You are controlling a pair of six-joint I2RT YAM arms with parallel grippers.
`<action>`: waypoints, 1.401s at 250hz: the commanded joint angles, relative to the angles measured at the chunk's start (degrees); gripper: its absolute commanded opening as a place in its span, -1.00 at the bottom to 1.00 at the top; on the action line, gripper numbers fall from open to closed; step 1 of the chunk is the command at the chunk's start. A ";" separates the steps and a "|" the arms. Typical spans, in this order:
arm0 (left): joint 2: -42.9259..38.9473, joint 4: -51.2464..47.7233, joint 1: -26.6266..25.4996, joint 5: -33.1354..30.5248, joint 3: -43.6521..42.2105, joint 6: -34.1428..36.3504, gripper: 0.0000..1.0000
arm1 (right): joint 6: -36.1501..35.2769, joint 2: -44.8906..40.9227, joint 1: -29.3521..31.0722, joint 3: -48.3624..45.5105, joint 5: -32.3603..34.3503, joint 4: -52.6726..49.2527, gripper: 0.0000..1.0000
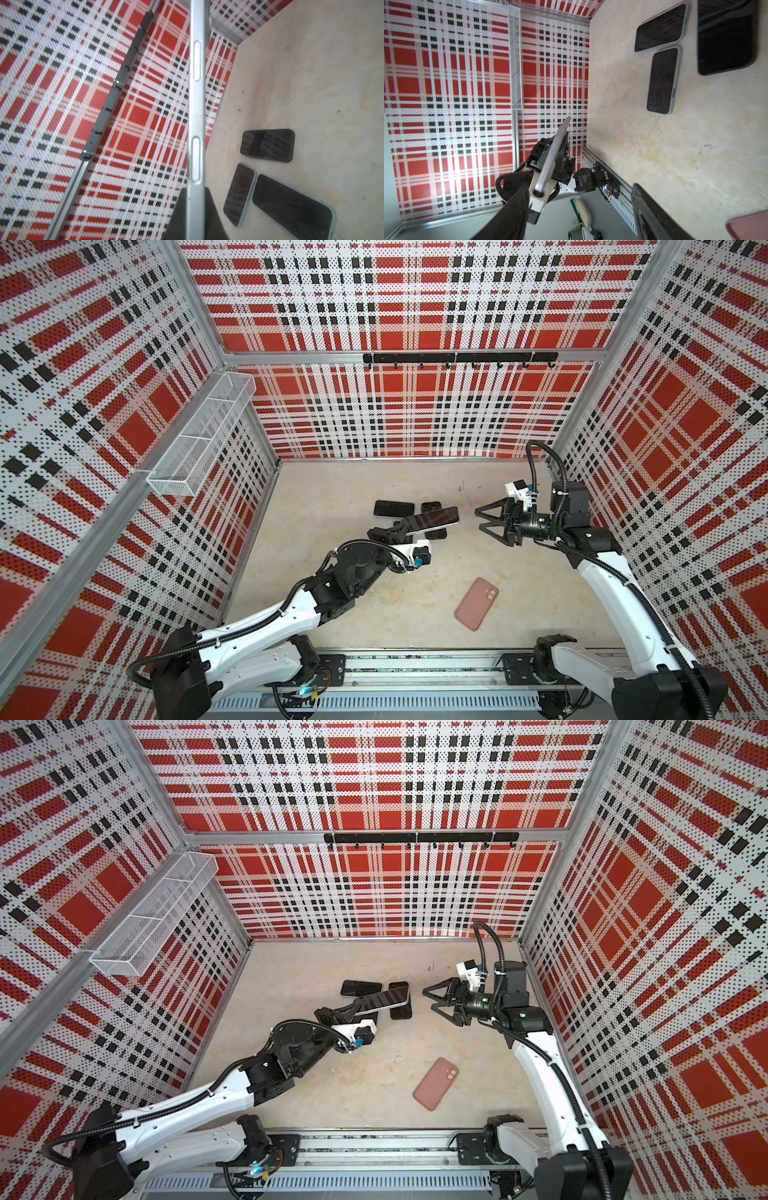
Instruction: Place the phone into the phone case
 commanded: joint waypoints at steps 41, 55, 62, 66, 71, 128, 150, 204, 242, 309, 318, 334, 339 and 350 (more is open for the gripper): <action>-1.64 2.42 -0.76 8.61 0.76 6.10 -1.00 | 11.88 0.11 4.26 -3.26 -5.67 16.11 0.43; -1.44 2.37 -0.71 8.39 0.93 6.71 -1.00 | 12.94 0.25 5.21 -3.91 -6.16 17.29 0.40; -1.40 2.43 -0.73 8.55 0.89 7.18 -1.00 | 12.99 0.33 5.68 -4.04 -6.29 17.25 0.38; -1.25 2.39 -0.71 8.59 0.85 7.49 -1.00 | 13.09 0.38 5.92 -4.15 -6.24 17.14 0.38; -1.23 2.44 -0.72 8.70 0.76 7.90 -1.00 | 13.27 0.39 6.22 -4.32 -6.16 17.20 0.37; -0.75 2.68 -0.71 10.37 0.94 8.31 -1.00 | 16.77 1.26 8.39 -6.00 -7.20 21.13 0.10; -0.59 3.13 -0.71 10.62 0.67 9.15 -1.00 | 18.01 1.41 8.70 -6.30 -7.55 22.03 -0.02; 0.06 3.84 -0.69 10.96 0.87 10.96 -1.00 | 20.34 1.61 8.97 -7.98 -8.44 23.27 -0.36; 0.99 4.50 -0.97 10.53 0.86 11.81 -1.00 | 20.55 1.88 9.14 -8.32 -8.43 23.40 -0.63; 1.48 7.78 -0.97 9.46 0.43 12.25 -0.73 | 22.30 2.05 9.11 -8.73 -8.09 26.12 -1.00; 1.42 8.20 -0.97 9.35 0.28 12.32 -0.51 | 22.55 2.08 9.14 -8.62 -7.87 26.55 -1.00; 1.18 9.36 -0.97 8.90 -0.19 12.10 0.12 | 22.72 2.28 8.92 -8.18 -7.13 27.14 -1.00; 1.01 9.73 -1.05 8.75 -0.33 12.05 0.22 | 22.42 2.30 8.88 -7.97 -6.84 27.01 -1.00; 0.38 9.85 -1.08 8.42 -0.68 11.98 0.43 | 21.77 2.44 8.63 -7.16 -5.89 26.63 -1.00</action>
